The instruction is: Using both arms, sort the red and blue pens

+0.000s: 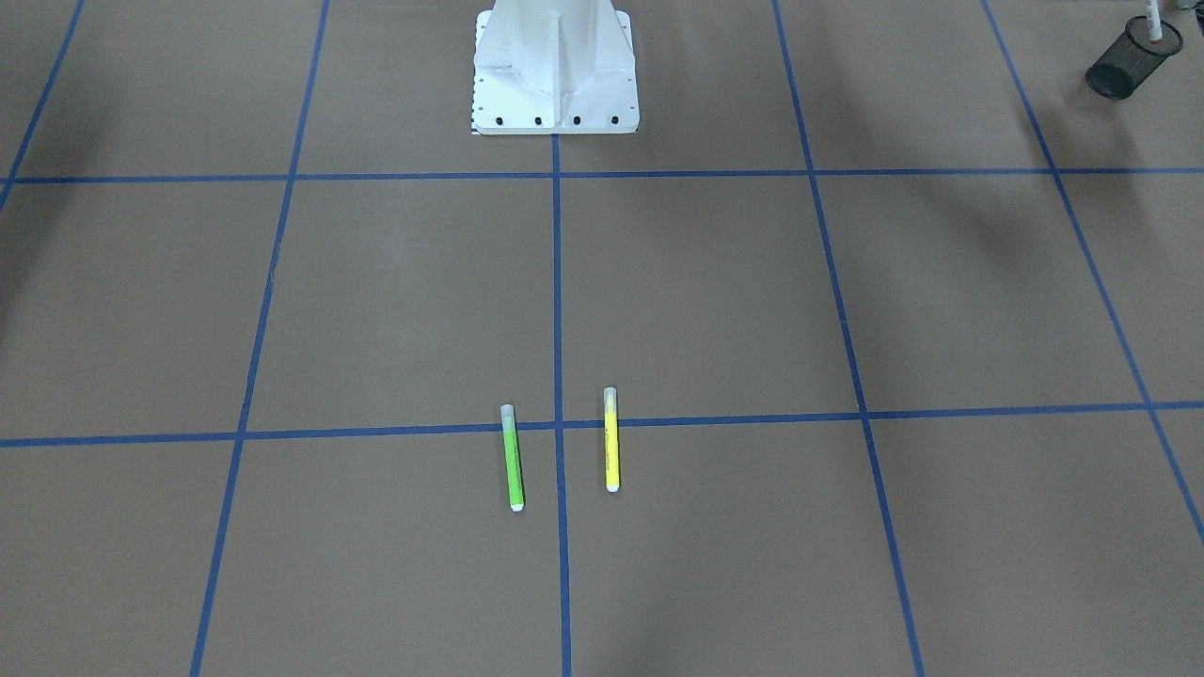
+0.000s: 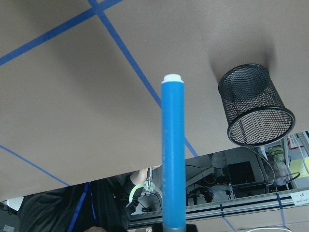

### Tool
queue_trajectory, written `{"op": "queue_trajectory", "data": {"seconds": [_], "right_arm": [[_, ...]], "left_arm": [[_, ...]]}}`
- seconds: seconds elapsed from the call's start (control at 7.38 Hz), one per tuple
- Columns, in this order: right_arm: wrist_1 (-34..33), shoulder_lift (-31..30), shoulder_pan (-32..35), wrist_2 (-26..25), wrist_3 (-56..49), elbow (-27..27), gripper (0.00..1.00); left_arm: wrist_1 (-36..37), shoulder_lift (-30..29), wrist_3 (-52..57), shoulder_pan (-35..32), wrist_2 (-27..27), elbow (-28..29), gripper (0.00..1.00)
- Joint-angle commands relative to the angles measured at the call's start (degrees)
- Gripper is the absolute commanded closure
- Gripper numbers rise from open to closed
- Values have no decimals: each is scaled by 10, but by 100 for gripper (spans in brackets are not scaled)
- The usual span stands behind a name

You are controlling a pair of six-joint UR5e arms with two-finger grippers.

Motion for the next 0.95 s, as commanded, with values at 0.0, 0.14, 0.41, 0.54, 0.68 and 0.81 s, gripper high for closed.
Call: {"op": "queue_trajectory", "data": {"seconds": [0.0, 0.14, 0.41, 0.54, 0.68, 0.81], "right_arm": [[1, -1, 0, 0, -1, -2, 100], [1, -1, 3, -1, -2, -3, 100], [1, -4, 8, -4, -7, -14, 100], [1, -11, 10, -5, -20, -22, 100], [1, -15, 11, -5, -20, -37, 100], [1, -12, 31, -6, -20, -73, 100]], "left_arm": [[0, -9, -1, 0, -14, 0, 0], [0, -11, -1, 1, -19, -7, 0], [7, -52, -2, 0, -26, -8, 0], [7, -71, -3, 1, -39, -8, 0], [7, -75, -4, 1, -41, -10, 0], [8, -76, -6, 1, -48, -17, 0]]}}
